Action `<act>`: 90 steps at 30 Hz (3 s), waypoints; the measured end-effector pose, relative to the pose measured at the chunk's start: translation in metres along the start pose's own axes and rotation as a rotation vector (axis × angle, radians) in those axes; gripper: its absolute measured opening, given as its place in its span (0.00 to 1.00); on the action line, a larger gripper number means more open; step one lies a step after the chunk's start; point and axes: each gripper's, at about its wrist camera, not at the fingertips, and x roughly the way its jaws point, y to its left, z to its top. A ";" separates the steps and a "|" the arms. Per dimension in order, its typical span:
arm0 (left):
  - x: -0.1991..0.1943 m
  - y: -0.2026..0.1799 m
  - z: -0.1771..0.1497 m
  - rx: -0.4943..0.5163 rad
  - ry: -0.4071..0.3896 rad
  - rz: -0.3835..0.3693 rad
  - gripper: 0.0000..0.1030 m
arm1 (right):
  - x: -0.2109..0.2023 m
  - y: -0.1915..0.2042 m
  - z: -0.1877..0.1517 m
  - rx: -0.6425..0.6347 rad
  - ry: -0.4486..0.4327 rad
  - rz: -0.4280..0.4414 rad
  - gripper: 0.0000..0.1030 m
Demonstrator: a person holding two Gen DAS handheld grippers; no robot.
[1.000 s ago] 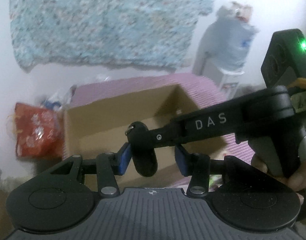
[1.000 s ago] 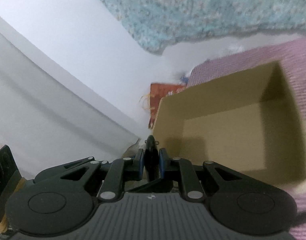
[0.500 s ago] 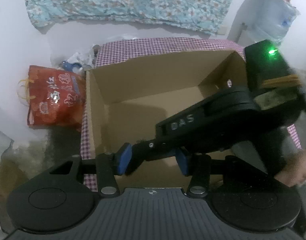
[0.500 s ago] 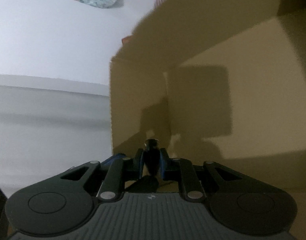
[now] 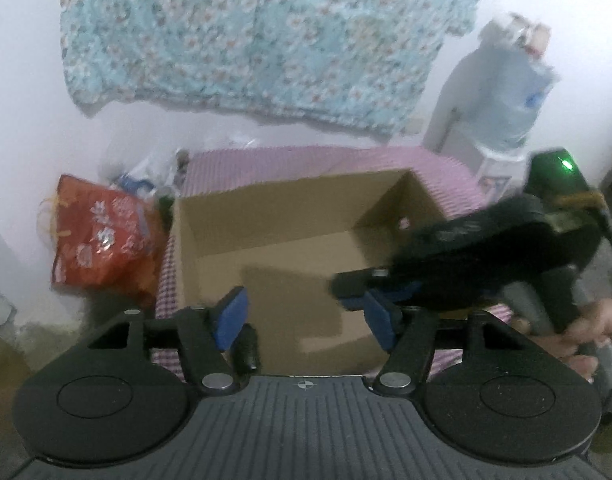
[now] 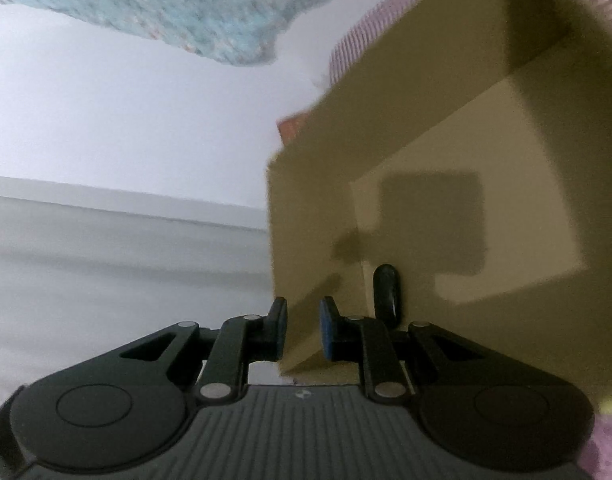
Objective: Organize rigid objects
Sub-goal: 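Return the right tool to the table and grasp the black tube, then carry the black tube into the box and open the right tool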
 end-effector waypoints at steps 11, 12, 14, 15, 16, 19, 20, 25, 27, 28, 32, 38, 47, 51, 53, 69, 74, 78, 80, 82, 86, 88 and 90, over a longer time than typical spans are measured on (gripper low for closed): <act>-0.001 -0.078 -0.042 0.147 0.001 -0.195 0.68 | -0.179 -0.067 -0.101 0.058 -0.302 -0.098 0.20; 0.005 -0.088 -0.047 0.172 0.015 -0.202 0.68 | -0.183 -0.079 -0.111 0.086 -0.315 -0.125 0.20; 0.023 -0.107 -0.056 0.225 0.050 -0.216 0.68 | -0.184 -0.104 -0.126 0.148 -0.323 -0.149 0.20; 0.033 -0.118 -0.060 0.251 0.064 -0.228 0.67 | -0.181 -0.116 -0.130 0.178 -0.327 -0.155 0.20; 0.041 -0.125 -0.065 0.270 0.078 -0.235 0.66 | -0.181 -0.126 -0.134 0.205 -0.336 -0.166 0.20; 0.072 -0.149 -0.075 0.331 0.130 -0.245 0.60 | -0.170 -0.151 -0.138 0.266 -0.365 -0.213 0.20; 0.081 -0.156 -0.076 0.351 0.144 -0.245 0.58 | -0.167 -0.153 -0.137 0.282 -0.370 -0.221 0.20; 0.118 -0.180 -0.080 0.432 0.186 -0.236 0.46 | -0.158 -0.181 -0.125 0.340 -0.374 -0.235 0.20; 0.134 -0.185 -0.079 0.444 0.213 -0.230 0.40 | -0.155 -0.190 -0.116 0.354 -0.372 -0.236 0.20; 0.141 -0.187 -0.079 0.448 0.229 -0.226 0.38 | -0.153 -0.195 -0.111 0.360 -0.371 -0.236 0.20; 0.154 -0.193 -0.085 0.458 0.270 -0.233 0.32 | -0.148 -0.202 -0.101 0.371 -0.362 -0.235 0.20; 0.164 -0.198 -0.087 0.451 0.305 -0.229 0.30 | -0.145 -0.204 -0.096 0.383 -0.348 -0.238 0.21; 0.182 -0.198 -0.089 0.411 0.369 -0.223 0.22 | -0.135 -0.216 -0.090 0.417 -0.345 -0.185 0.21; 0.179 -0.197 -0.087 0.397 0.360 -0.234 0.20 | -0.134 -0.219 -0.092 0.415 -0.369 -0.166 0.21; 0.177 -0.197 -0.085 0.387 0.355 -0.242 0.20 | -0.136 -0.218 -0.096 0.407 -0.379 -0.167 0.21; 0.049 -0.158 -0.047 0.283 0.080 -0.246 0.20 | -0.165 -0.092 -0.123 0.142 -0.458 -0.126 0.21; 0.024 -0.112 -0.012 0.212 0.020 -0.159 0.20 | -0.136 -0.032 -0.091 0.003 -0.400 -0.070 0.21; 0.039 -0.068 0.014 0.108 0.063 -0.103 0.20 | -0.091 -0.005 -0.053 -0.045 -0.314 -0.046 0.21; 0.058 -0.045 0.025 0.056 0.111 -0.074 0.20 | -0.059 0.001 -0.029 -0.030 -0.245 -0.046 0.21; 0.081 -0.026 0.033 0.013 0.173 -0.038 0.20 | -0.029 -0.001 -0.008 -0.005 -0.185 -0.056 0.21; 0.128 0.003 0.044 -0.041 0.267 0.039 0.20 | 0.035 -0.016 0.034 0.077 -0.057 -0.090 0.21; 0.137 0.018 0.040 -0.062 0.300 0.070 0.20 | 0.057 -0.024 0.046 0.094 -0.031 -0.110 0.21; 0.151 0.027 0.039 -0.080 0.331 0.103 0.20 | 0.077 -0.032 0.057 0.112 -0.004 -0.133 0.21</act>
